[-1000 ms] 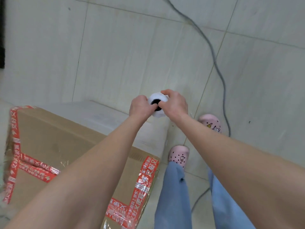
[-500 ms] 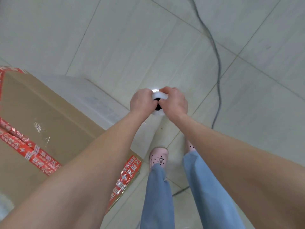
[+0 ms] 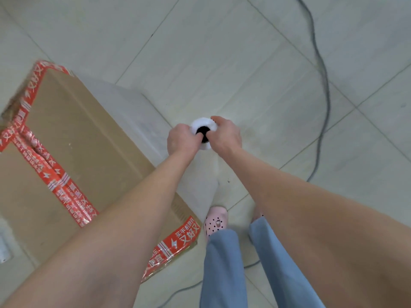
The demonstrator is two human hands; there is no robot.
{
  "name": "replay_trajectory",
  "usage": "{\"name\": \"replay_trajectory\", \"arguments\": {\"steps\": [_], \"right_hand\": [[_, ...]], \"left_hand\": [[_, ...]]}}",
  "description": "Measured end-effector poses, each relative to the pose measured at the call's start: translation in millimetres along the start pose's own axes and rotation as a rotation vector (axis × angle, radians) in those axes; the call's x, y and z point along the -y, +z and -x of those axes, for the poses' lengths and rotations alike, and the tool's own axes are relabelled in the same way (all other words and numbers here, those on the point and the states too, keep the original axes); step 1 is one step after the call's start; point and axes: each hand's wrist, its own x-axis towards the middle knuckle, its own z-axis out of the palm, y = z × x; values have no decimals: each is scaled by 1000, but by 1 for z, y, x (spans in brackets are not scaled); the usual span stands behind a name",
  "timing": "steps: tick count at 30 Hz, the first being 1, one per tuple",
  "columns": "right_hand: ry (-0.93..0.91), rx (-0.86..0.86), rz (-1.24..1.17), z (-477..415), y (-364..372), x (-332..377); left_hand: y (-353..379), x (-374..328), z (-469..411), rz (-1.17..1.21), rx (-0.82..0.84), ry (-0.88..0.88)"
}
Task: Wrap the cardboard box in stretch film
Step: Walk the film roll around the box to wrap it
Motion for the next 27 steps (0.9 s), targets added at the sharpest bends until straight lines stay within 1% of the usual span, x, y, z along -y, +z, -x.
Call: {"name": "replay_trajectory", "arguments": {"steps": [5,8,10,14,16,18,20,22,24,27], "right_hand": [[-8,22,47,-6,-6,1],[-3,12,40,-5,-3,-1],[17,0,19,-4,-4,-3],[33,-82,28,1,-9,-1],[21,-87,81,-1,-10,5],[7,-76,131,-4,-9,13],[-18,-84,196,-8,-8,23],[-54,-80,255,-14,-6,33],[-74,-76,233,-20,-1,43],[-26,-97,88,-27,9,55]], "left_hand": [[3,-9,3,39,25,-58],[0,-10,3,-48,65,-41],[-2,-14,4,-120,55,56],[-11,-19,1,-270,39,349],[-17,-23,-5,-330,34,434],[-24,-26,-11,-368,35,465],[-29,-26,-19,-338,43,443],[-34,-24,-26,-265,30,364],[-41,-20,-31,-151,11,228],[-48,-14,-35,92,-9,-17]]}}
